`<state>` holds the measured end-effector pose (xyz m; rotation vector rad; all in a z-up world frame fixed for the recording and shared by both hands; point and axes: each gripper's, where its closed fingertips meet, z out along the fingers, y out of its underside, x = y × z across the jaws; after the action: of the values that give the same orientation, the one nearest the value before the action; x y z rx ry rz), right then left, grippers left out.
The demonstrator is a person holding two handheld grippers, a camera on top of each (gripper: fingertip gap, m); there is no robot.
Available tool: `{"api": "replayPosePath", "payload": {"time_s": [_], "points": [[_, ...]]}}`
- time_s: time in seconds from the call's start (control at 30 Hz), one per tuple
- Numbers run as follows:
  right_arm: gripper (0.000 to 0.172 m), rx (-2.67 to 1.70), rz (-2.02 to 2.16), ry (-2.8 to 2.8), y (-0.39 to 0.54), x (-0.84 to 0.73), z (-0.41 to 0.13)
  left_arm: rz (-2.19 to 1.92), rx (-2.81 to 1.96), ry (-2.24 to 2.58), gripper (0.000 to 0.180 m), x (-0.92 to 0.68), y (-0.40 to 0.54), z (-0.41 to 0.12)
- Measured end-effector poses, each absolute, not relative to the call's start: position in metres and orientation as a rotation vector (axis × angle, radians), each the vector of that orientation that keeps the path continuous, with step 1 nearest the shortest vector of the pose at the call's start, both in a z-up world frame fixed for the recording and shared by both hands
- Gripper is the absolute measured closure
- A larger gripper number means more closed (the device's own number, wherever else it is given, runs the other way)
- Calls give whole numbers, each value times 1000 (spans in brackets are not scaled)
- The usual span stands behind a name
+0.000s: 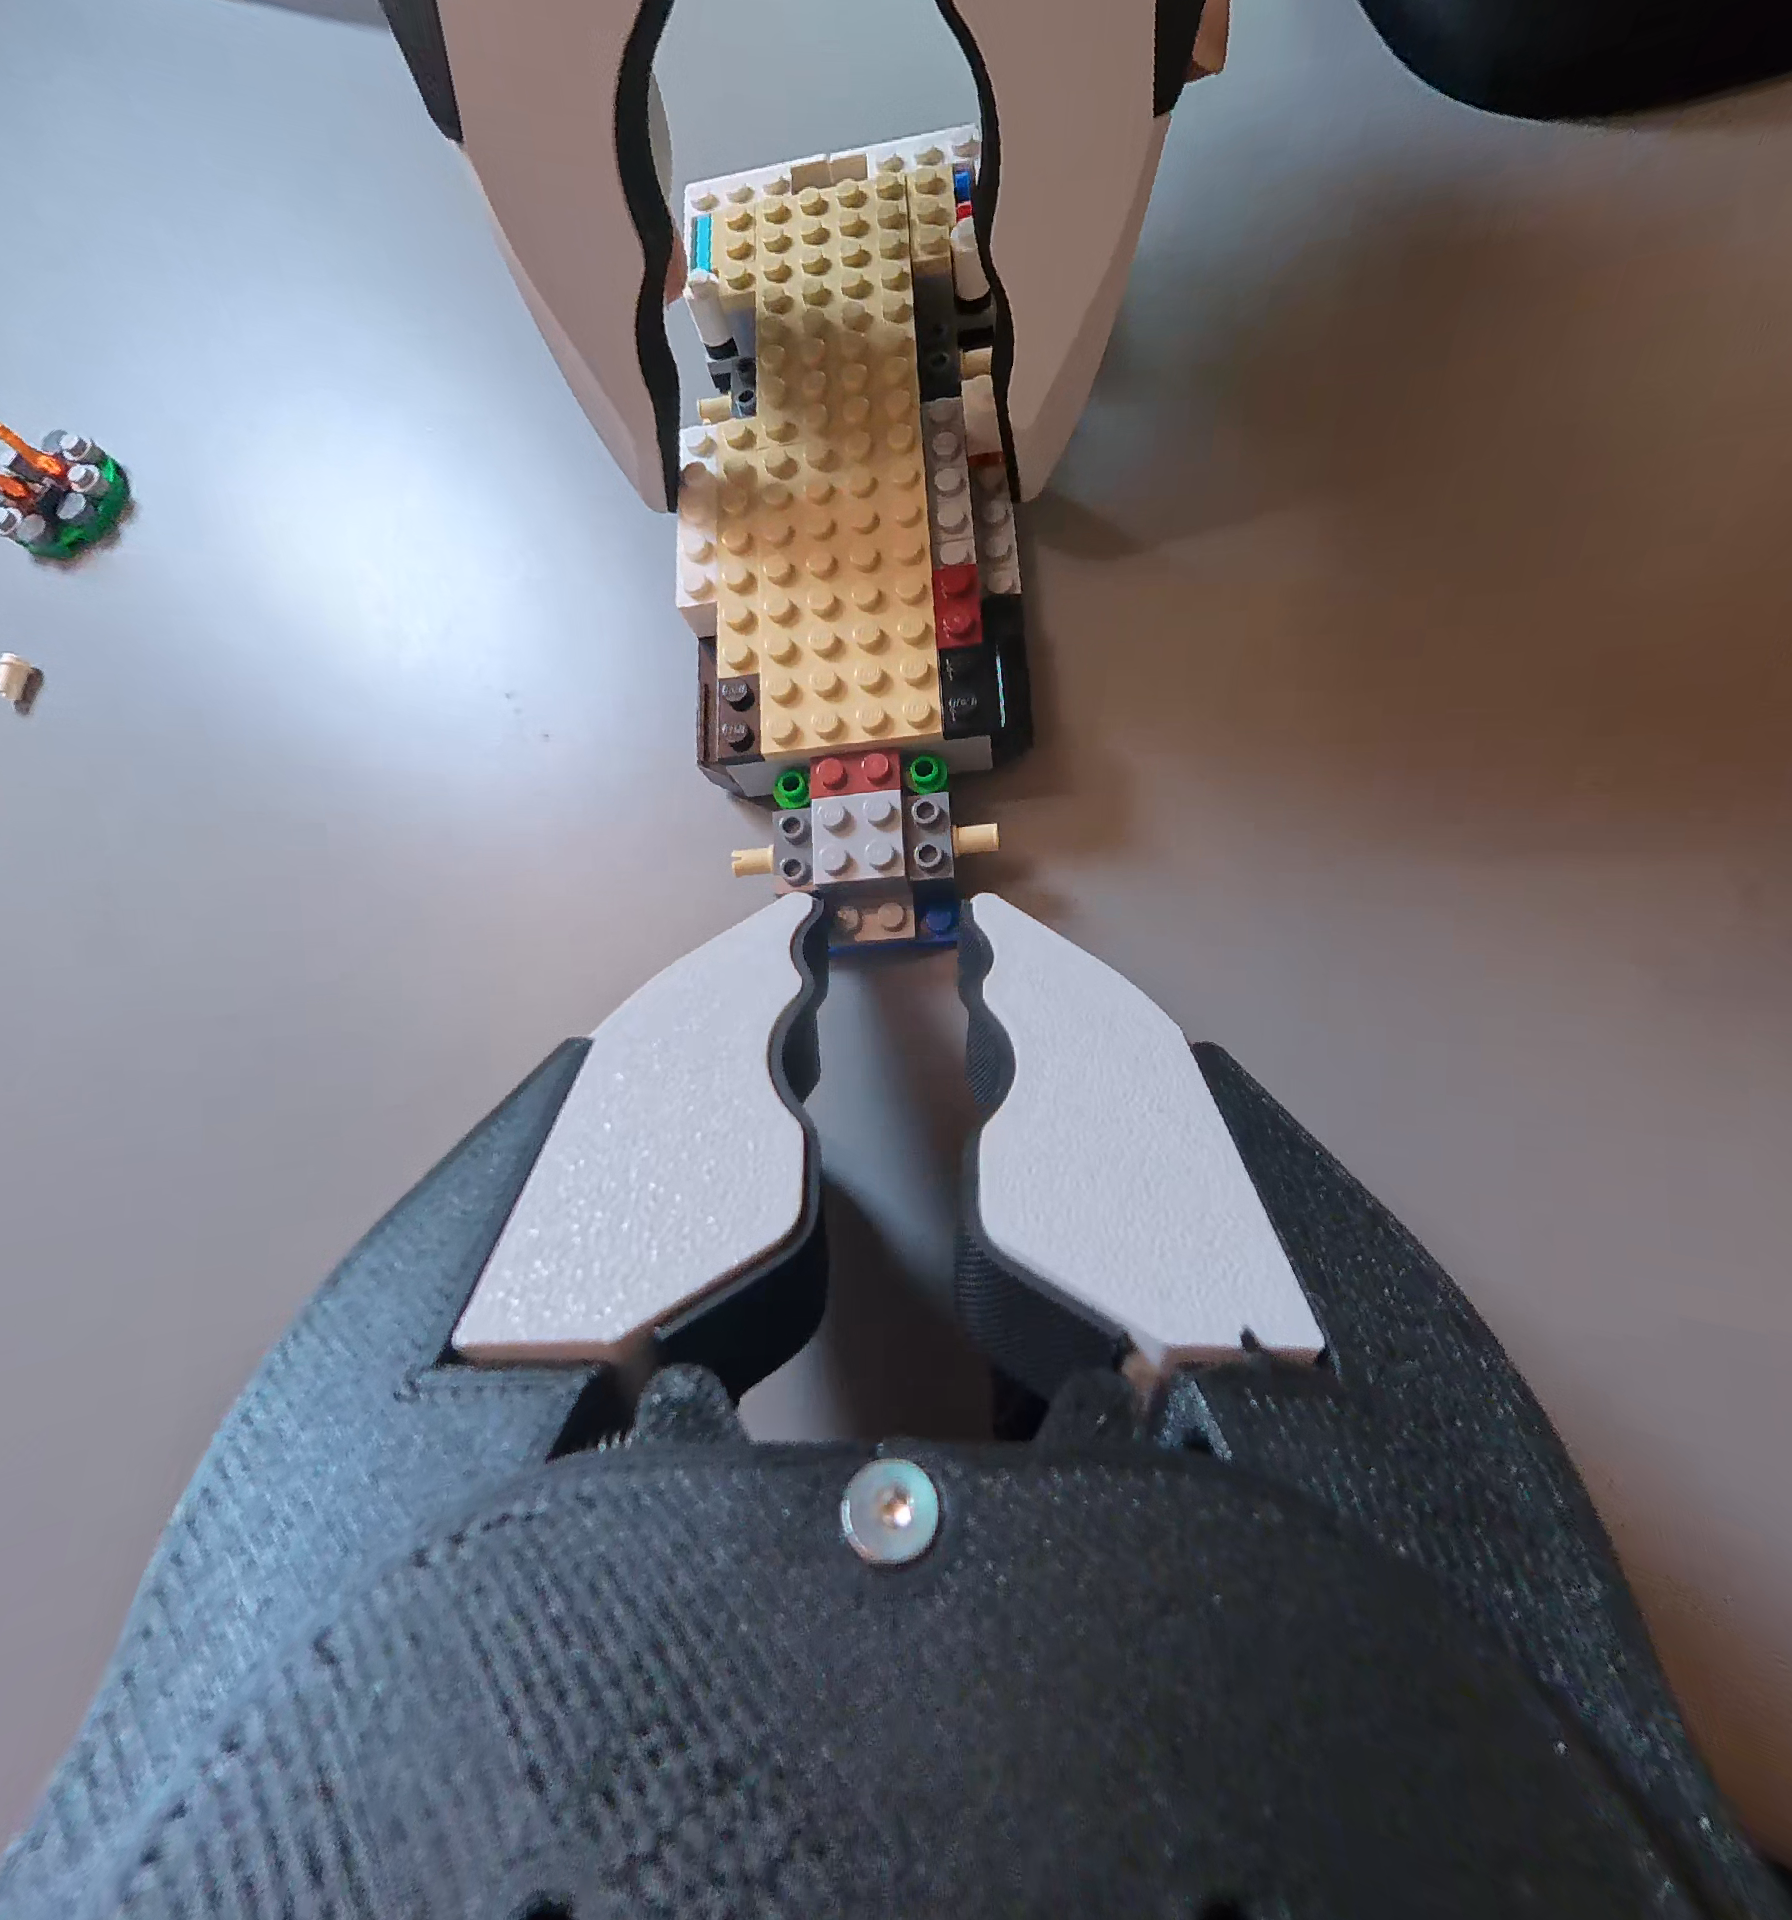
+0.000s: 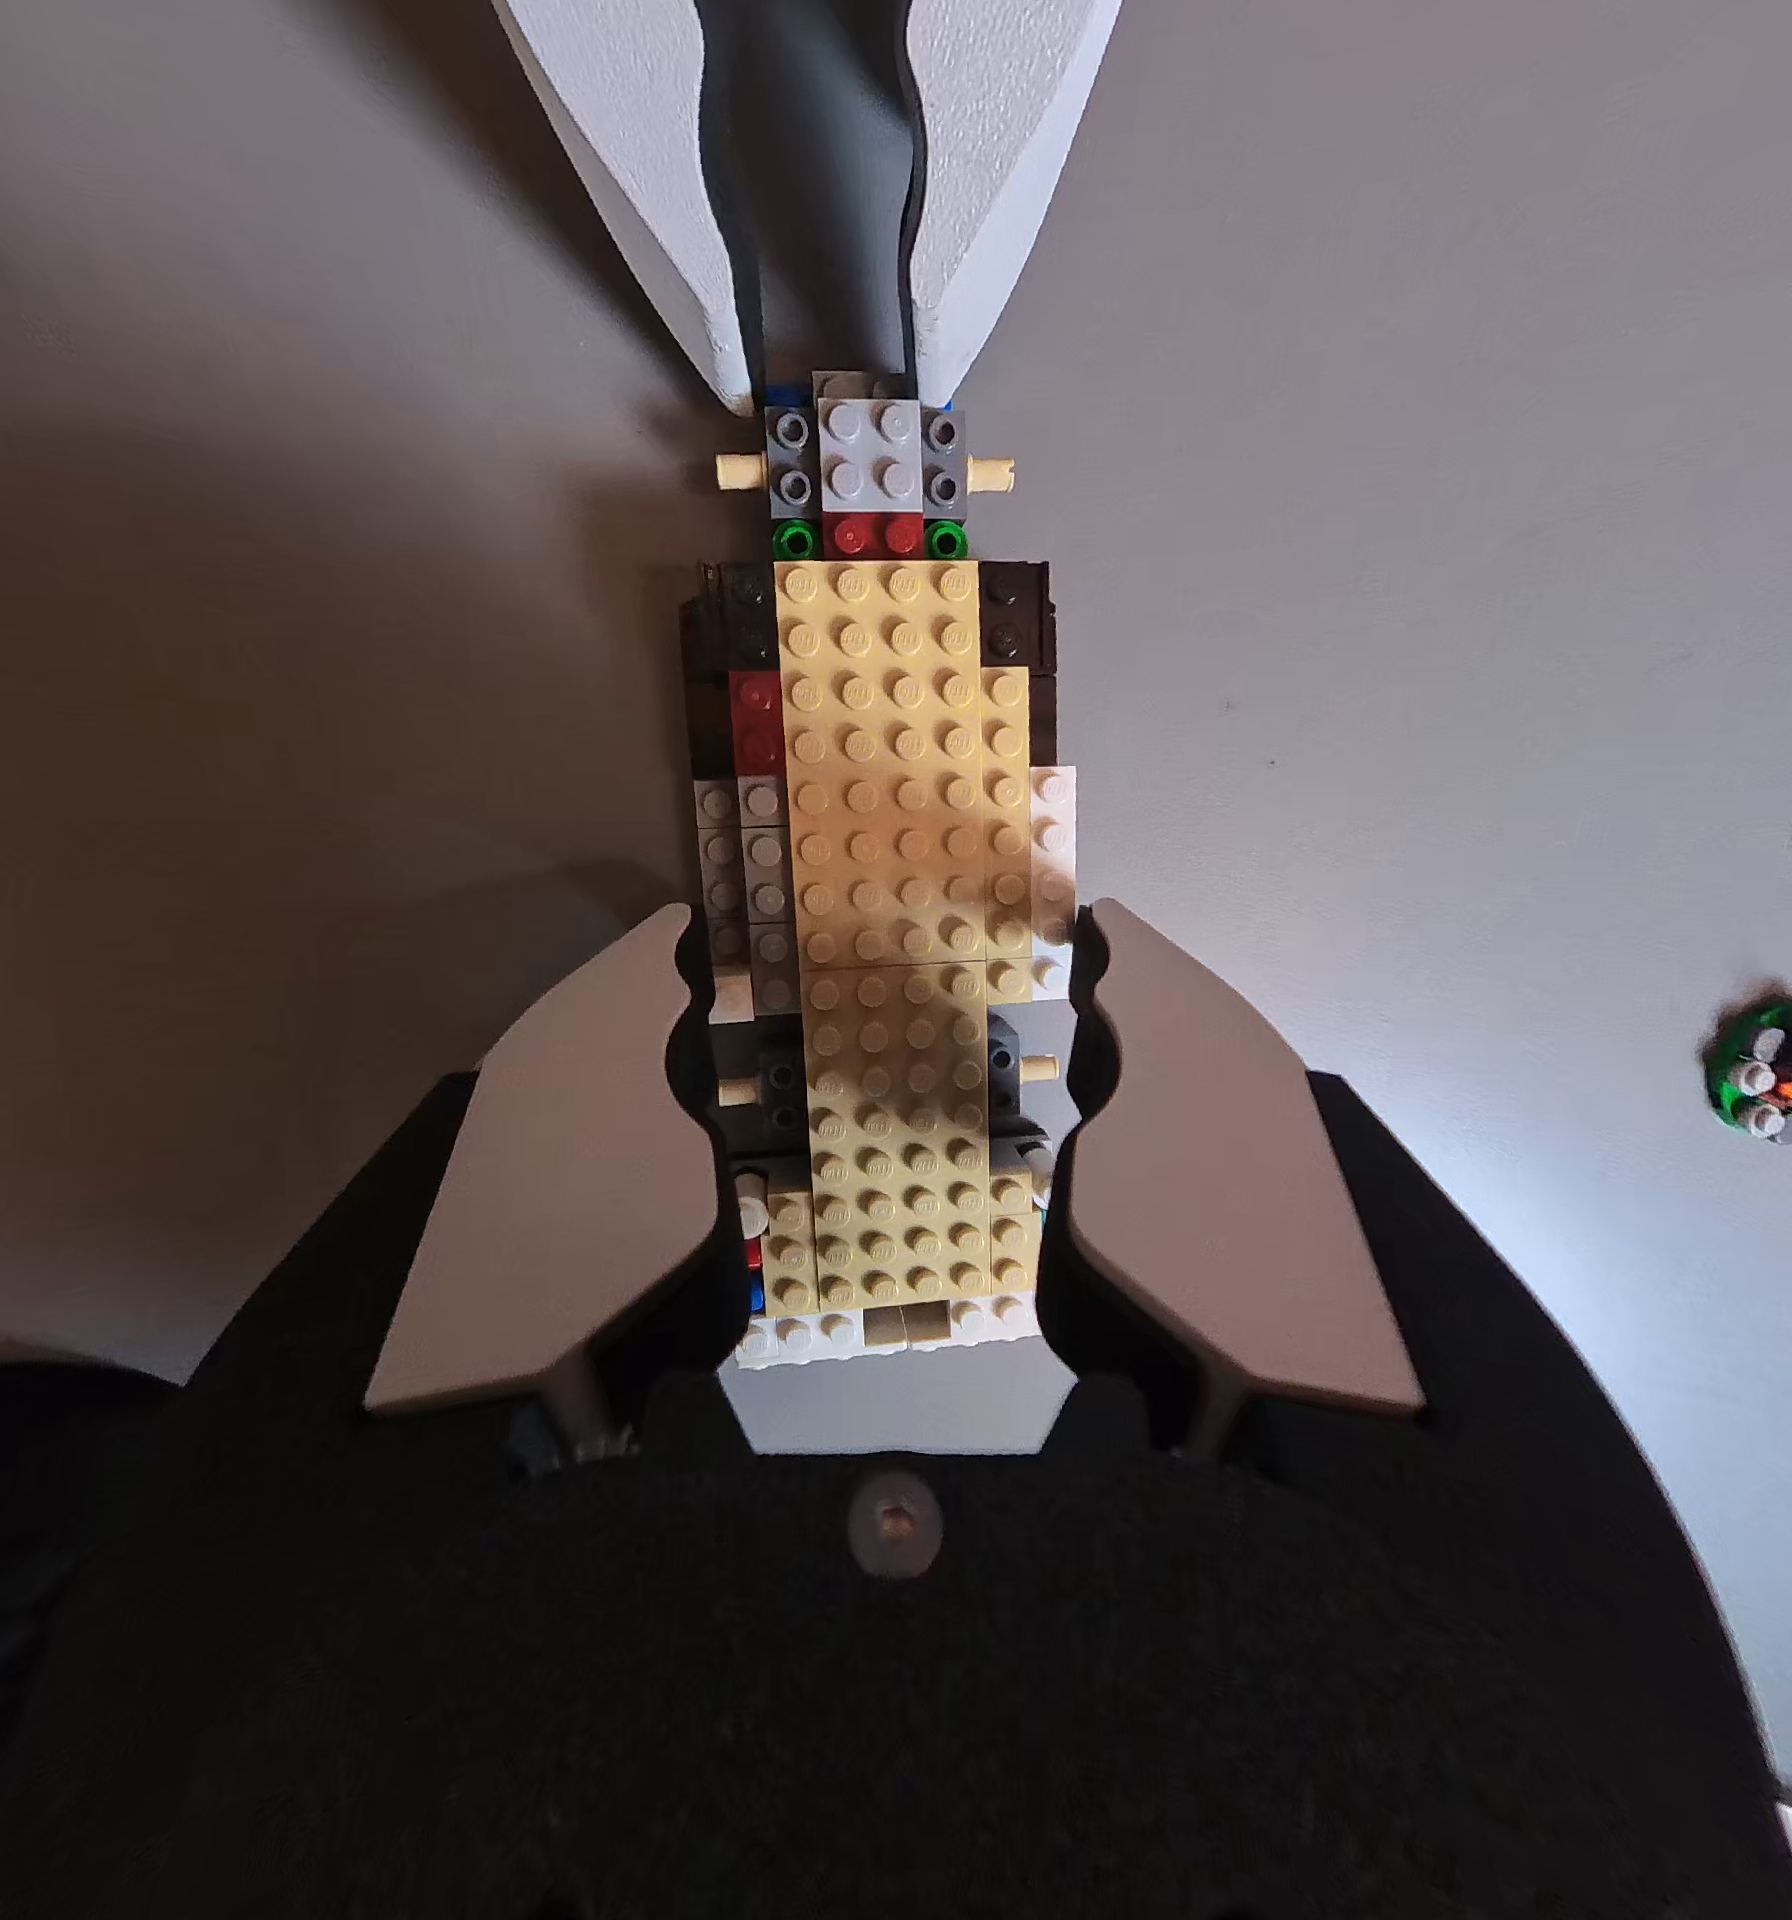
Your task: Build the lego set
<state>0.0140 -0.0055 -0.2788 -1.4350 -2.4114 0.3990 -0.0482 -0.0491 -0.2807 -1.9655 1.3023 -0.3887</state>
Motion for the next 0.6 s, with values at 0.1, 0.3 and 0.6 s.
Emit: {"api": "replayPosePath", "payload": {"time_s": [0.1, 0.3, 0.6], "points": [[105, -1437, 398, -2415, -5, 14, -279, -398, -1968, 1298, 157, -48, -49, -281], [105, -1441, 409, -2400, -6, 14, -279, -401, -1970, 1291, 157, -48, -49, -281], [101, -1417, 447, -2361, -5, 15, -278, -446, -1978, 1245, 151, -50, -48, -276]]}}
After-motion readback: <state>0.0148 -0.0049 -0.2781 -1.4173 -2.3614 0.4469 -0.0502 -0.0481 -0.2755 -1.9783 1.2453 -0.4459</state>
